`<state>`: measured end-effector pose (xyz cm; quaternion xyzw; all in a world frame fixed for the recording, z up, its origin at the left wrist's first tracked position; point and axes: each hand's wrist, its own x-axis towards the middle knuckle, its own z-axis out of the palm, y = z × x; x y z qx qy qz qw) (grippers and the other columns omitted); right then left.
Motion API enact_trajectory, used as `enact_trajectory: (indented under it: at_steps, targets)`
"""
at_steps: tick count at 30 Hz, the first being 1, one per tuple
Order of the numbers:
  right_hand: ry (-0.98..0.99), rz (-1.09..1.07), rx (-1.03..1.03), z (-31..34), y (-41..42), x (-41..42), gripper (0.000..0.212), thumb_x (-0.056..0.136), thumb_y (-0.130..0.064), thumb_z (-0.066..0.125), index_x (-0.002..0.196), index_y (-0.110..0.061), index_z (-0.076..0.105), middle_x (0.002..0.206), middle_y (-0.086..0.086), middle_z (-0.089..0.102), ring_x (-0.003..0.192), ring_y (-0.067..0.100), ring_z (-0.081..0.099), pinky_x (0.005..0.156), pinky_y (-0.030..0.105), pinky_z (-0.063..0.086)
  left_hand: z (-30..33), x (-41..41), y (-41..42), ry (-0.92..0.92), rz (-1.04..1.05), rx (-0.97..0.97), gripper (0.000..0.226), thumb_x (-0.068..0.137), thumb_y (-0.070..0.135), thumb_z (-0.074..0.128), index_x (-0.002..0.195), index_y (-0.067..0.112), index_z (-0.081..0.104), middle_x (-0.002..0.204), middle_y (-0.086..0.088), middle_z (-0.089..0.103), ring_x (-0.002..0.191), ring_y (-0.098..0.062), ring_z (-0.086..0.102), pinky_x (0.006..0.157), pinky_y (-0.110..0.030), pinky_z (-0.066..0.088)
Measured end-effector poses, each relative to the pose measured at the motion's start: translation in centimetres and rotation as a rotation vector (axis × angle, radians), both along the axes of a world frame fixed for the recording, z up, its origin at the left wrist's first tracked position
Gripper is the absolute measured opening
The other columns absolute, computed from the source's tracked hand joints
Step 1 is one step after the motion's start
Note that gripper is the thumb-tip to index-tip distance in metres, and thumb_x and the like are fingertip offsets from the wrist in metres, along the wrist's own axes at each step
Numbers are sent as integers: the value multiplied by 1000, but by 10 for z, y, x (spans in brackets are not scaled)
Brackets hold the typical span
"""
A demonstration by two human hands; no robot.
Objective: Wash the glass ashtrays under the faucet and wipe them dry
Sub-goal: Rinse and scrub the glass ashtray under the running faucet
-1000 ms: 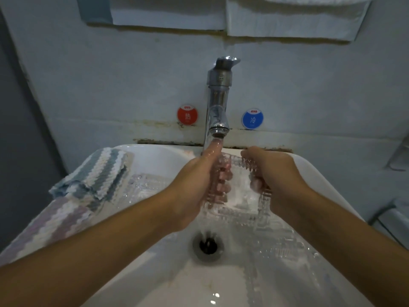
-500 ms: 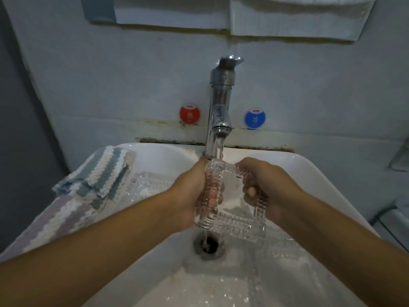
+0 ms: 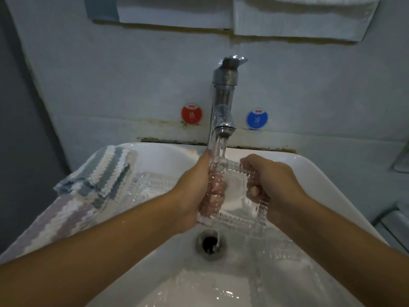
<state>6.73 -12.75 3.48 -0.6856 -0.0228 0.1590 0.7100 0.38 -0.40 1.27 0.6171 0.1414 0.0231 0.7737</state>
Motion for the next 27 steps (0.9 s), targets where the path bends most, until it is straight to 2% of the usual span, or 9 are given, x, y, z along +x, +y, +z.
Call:
enact_trajectory:
  at_steps: [4,6,8,11,14,18,21,24,27]
  targets:
    - [26,-38,44,0,-2,3,20,87,-12,65,70,-9,55,48,3,44,35,12,35,41,24,29,-4,2,-2,5,-120,-81,73,98,69,27,51,17,46,47,-1,40,42,-16,41,45,-22,38]
    - [60,-91,95,1,-5,7,22,88,-11,64,69,-10,53,48,2,43,35,11,35,41,23,30,-4,2,-6,-15,-78,-100,65,100,61,34,56,18,52,50,-1,44,50,-17,46,56,-27,44]
    - [100,-157,163,1,-7,11,25,88,-10,62,66,-11,51,45,0,42,33,10,36,40,22,31,-3,1,-11,-61,37,-165,47,103,45,41,68,18,55,53,0,48,54,-16,49,56,-27,46]
    - [157,-191,258,-1,-6,12,22,89,-9,59,69,-12,51,43,-2,42,32,9,36,36,19,33,0,2,-15,-101,130,-349,26,100,26,47,76,18,54,53,1,45,53,-15,43,52,-25,40]
    - [193,-76,273,-7,-2,14,22,90,-10,57,70,-13,51,46,-3,39,33,8,36,34,18,32,2,4,-14,-111,189,-413,29,99,23,46,72,16,53,54,0,39,47,-13,36,51,-25,30]
    - [68,126,101,-4,-2,15,13,93,-14,57,82,-8,59,47,-3,46,39,11,47,45,24,38,0,4,-5,-98,294,-315,34,94,17,46,60,18,49,54,0,37,46,-14,33,50,-27,27]
    - [-34,266,-51,4,-6,16,27,99,-25,56,86,-3,67,51,0,53,44,14,53,45,24,44,1,5,4,-58,295,-270,35,91,15,46,56,18,49,49,3,41,41,-13,36,44,-23,31]
    - [-70,331,-185,8,-6,11,49,102,-44,49,68,-11,61,53,3,51,40,13,44,42,24,37,2,4,4,7,194,-208,34,91,17,44,57,18,45,49,3,38,41,-12,30,45,-26,25]
    - [-85,233,-255,5,-4,3,56,102,-43,42,52,-18,47,43,0,41,34,14,34,39,23,26,4,1,-1,26,116,-328,41,95,25,43,55,17,47,46,3,37,37,-12,31,43,-22,24]
